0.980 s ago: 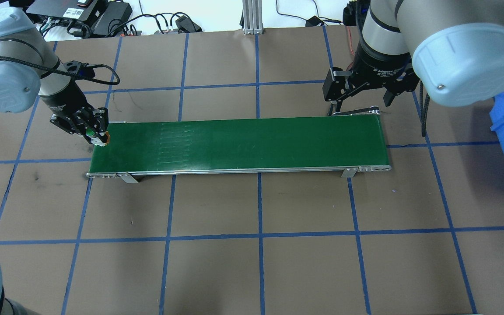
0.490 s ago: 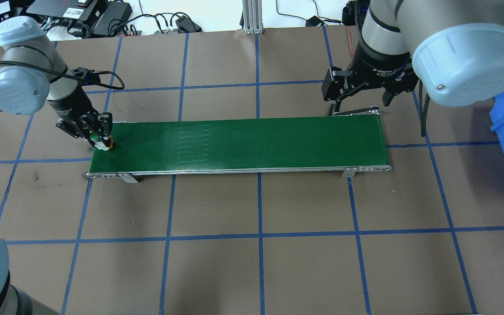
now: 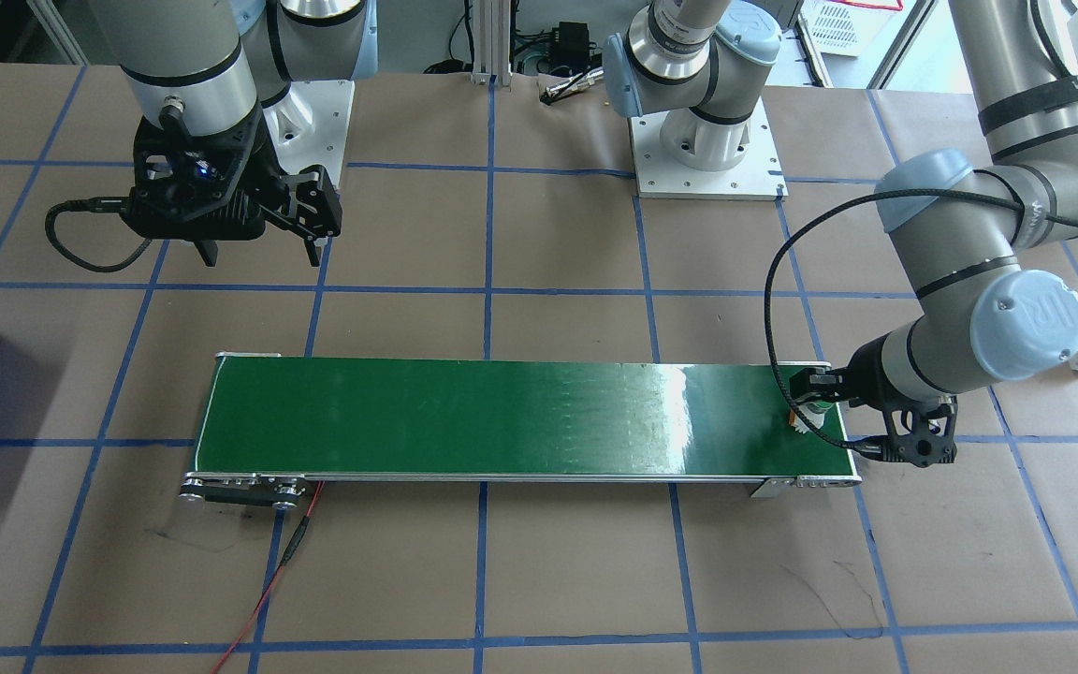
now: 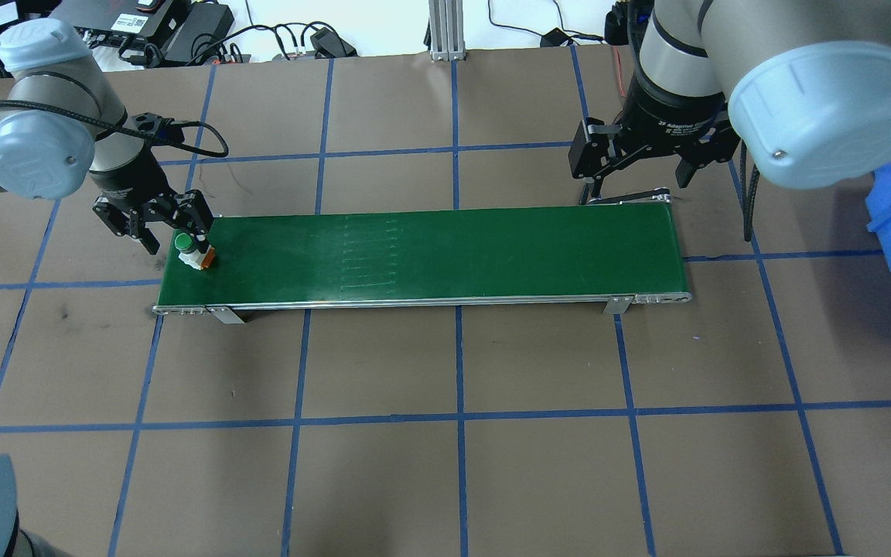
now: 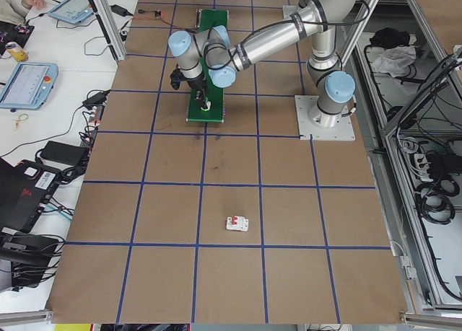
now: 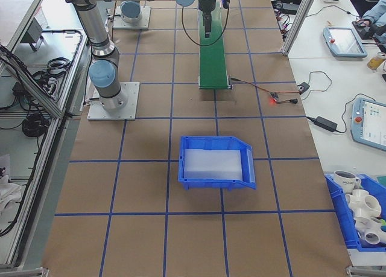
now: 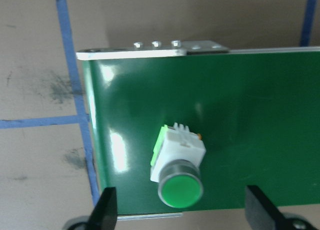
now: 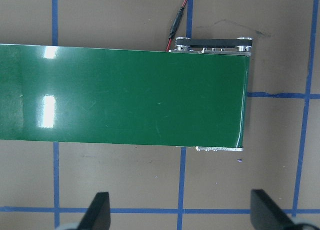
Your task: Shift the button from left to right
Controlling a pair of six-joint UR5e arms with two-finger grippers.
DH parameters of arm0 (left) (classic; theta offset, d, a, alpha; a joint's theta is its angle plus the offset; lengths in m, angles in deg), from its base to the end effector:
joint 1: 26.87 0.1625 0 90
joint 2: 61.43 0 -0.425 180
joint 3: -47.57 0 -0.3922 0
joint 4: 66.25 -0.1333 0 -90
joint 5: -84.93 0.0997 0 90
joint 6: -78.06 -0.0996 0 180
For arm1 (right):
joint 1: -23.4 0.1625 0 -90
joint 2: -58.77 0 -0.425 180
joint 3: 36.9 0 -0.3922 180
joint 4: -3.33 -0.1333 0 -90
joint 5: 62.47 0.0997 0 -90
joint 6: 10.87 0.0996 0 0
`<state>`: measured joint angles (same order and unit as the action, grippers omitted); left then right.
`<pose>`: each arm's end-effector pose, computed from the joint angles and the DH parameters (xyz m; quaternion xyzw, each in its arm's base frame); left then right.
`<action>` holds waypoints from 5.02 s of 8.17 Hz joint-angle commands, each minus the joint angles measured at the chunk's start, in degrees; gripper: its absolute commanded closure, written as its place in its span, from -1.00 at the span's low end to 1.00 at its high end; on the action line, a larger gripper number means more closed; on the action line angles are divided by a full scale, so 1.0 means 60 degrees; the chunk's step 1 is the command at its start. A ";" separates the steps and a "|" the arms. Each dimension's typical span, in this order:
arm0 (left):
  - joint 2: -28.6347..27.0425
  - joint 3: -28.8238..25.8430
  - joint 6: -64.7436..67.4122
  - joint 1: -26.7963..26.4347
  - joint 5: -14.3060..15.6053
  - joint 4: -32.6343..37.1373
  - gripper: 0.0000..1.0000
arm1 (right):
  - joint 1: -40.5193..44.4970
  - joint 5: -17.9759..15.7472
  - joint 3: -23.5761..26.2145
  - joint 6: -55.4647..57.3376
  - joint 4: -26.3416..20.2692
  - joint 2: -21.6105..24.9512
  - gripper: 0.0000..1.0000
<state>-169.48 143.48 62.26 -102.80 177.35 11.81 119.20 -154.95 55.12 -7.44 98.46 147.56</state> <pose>0.0126 -0.5813 0.2892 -0.0172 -0.9941 -0.1066 0.0067 0.1792 -0.4879 0.4692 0.0203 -0.9994 0.0183 0.0202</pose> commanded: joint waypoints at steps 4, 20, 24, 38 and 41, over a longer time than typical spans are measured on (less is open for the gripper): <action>0.1866 -0.0018 0.1300 -0.1540 -0.0199 0.0452 -1.00 | 0.0000 0.0002 0.0000 0.0015 -0.0006 -0.0032 -1.00; 0.2423 0.0040 0.1124 -0.1598 -0.0169 0.0349 -1.00 | -0.0483 0.0910 0.0321 0.0132 0.1911 -0.1554 -0.89; 0.2482 0.0069 0.1051 -0.1613 -0.0169 0.0364 -1.00 | -0.0483 0.0911 0.0557 0.0161 0.2704 -0.2258 -0.96; 0.2481 0.0011 0.0626 -0.1598 0.0899 0.0422 -1.00 | -0.0249 0.2478 0.0674 0.4556 0.2747 -0.2960 -0.81; 0.2555 -0.0033 0.0626 -0.1540 0.0943 0.1181 -1.00 | -0.0249 0.2318 0.0688 0.4265 0.2704 -0.3355 -0.85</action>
<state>-154.43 143.51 66.03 -112.36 182.69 16.06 117.67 -140.18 59.17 19.68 114.86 129.15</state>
